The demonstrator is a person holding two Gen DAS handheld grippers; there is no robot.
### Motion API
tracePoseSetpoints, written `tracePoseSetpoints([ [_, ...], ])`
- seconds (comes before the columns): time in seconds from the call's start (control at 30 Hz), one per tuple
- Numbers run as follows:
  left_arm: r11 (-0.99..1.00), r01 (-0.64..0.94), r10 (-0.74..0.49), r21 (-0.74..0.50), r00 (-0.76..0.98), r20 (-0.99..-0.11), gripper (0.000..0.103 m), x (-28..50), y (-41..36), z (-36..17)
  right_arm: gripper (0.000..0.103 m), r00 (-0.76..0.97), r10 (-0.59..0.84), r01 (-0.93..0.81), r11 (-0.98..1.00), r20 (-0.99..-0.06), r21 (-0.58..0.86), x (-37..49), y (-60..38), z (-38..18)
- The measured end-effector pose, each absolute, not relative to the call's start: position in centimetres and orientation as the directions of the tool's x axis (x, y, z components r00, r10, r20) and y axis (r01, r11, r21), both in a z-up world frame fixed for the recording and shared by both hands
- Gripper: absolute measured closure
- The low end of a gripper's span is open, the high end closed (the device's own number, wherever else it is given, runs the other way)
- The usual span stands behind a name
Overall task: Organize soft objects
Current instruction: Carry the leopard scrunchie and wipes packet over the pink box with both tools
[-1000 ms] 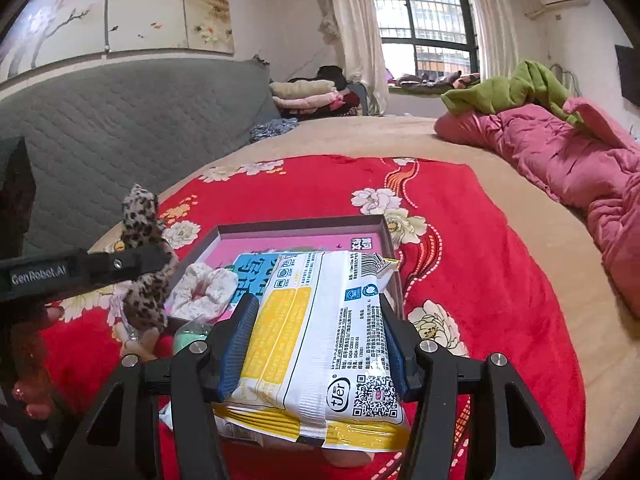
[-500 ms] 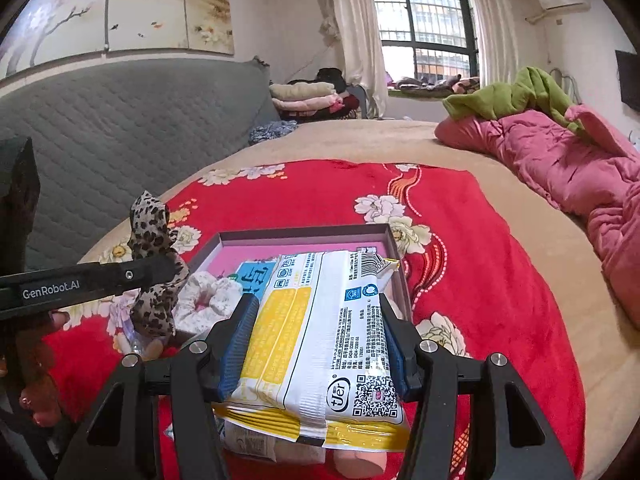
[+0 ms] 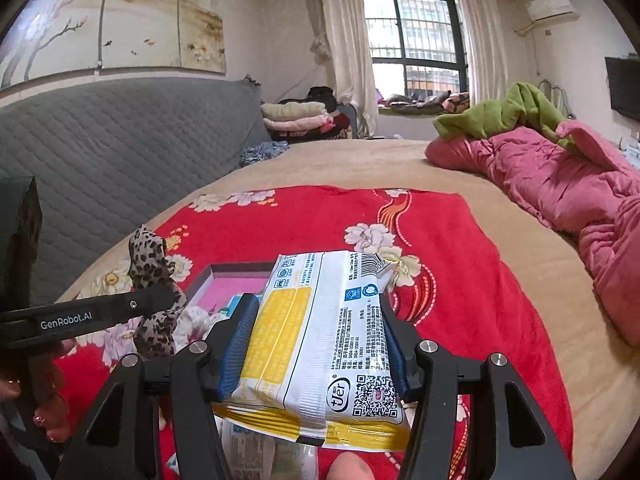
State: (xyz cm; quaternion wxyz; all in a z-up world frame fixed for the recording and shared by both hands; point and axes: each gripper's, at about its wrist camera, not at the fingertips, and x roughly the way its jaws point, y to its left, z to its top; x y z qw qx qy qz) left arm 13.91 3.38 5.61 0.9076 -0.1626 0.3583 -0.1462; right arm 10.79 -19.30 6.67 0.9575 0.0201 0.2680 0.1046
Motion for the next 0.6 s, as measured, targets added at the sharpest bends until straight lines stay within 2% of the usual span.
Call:
tracePoseSetpoints([
  [0.6,0.914,0.106,-0.343,-0.391,0.718,-0.606,0.082,16.8,5.6,4.9,0.044,0.848,0.181,-0.156,0.983,-0.498,0.092,12.4,-20.3,7.7],
])
